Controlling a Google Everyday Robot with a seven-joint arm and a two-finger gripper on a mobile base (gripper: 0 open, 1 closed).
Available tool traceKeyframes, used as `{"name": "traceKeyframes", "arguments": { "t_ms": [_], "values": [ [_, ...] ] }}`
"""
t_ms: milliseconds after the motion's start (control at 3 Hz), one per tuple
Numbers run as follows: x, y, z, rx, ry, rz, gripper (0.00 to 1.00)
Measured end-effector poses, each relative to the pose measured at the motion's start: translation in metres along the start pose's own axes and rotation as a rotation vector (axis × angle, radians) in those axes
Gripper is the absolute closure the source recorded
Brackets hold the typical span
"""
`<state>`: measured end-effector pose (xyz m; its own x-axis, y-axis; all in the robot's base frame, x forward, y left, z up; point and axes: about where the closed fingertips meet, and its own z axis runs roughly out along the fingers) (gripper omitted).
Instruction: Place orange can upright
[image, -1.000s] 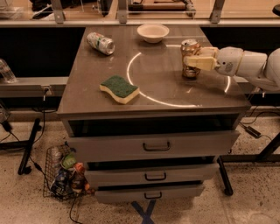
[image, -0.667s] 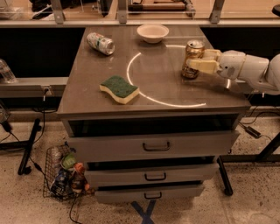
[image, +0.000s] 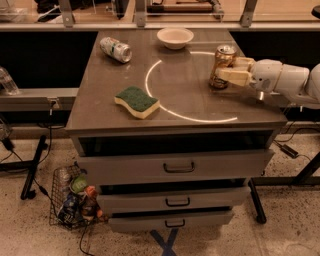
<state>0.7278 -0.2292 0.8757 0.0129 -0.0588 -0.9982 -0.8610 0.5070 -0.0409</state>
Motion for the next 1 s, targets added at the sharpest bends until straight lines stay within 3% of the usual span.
{"name": "traceKeyframes", "arguments": {
  "t_ms": [333,667,1000],
  "values": [
    [0.0,0.001,0.003,-0.005,0.0,0.0,0.14],
    [0.0,0.002,0.007,-0.011,-0.001,0.001,0.0],
    [-0.013,-0.001,-0.003,0.003,0.001,-0.021,0.0]
  ]
}}
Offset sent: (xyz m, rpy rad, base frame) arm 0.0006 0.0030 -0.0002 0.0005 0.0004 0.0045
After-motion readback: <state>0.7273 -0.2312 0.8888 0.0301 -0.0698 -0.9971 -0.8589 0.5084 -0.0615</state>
